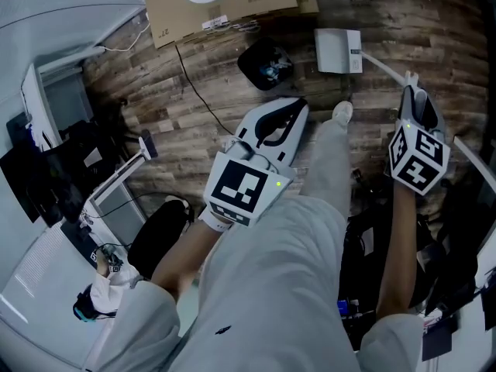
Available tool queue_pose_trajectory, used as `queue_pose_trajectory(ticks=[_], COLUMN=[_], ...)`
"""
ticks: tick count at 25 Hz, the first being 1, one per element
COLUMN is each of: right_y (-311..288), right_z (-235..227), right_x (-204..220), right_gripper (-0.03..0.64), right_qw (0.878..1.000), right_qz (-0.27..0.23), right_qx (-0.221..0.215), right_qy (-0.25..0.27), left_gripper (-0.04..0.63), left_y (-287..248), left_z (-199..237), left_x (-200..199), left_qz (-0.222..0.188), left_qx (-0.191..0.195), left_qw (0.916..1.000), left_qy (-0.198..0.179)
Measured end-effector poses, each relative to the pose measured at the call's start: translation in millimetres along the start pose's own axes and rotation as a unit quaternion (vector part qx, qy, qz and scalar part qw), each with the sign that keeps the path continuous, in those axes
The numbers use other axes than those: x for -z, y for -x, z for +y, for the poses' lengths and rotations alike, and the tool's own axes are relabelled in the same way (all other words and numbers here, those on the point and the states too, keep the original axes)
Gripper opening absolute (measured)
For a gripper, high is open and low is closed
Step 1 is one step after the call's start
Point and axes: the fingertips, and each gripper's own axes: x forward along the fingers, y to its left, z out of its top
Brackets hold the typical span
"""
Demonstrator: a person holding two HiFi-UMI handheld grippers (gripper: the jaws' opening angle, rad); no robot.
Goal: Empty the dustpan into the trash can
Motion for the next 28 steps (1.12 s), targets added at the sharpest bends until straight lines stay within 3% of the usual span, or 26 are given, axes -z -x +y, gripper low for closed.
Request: queue_pose_trajectory(ticks=[16, 21, 28], right_y=[-46.7, -37.1, 8.5], right_z=[-1.1, -3.2, 20.5], right_x=[31.9, 17.3, -10.2], right_gripper=[0.13, 0.17, 0.186], right_qw=[0.998, 0.999, 0.999], right_qz=[0.042, 0.022, -0.036], right_qx=[0.019, 0.023, -0.009], right_qy=[-0.043, -0.044, -0.039], left_gripper=[0.006, 0.007, 0.007], left_y=[-4.9, -3.0, 17.6], left_z=[0.3, -7.9, -14.9], left_x=[22.0, 19.3, 10.6], left_qz=[0.016, 0.013, 0.001], left_qx=[-0.001, 0.004, 0.008], left_qw=[0.9998, 0.9998, 0.9999], left_qy=[0.014, 0.012, 0.009])
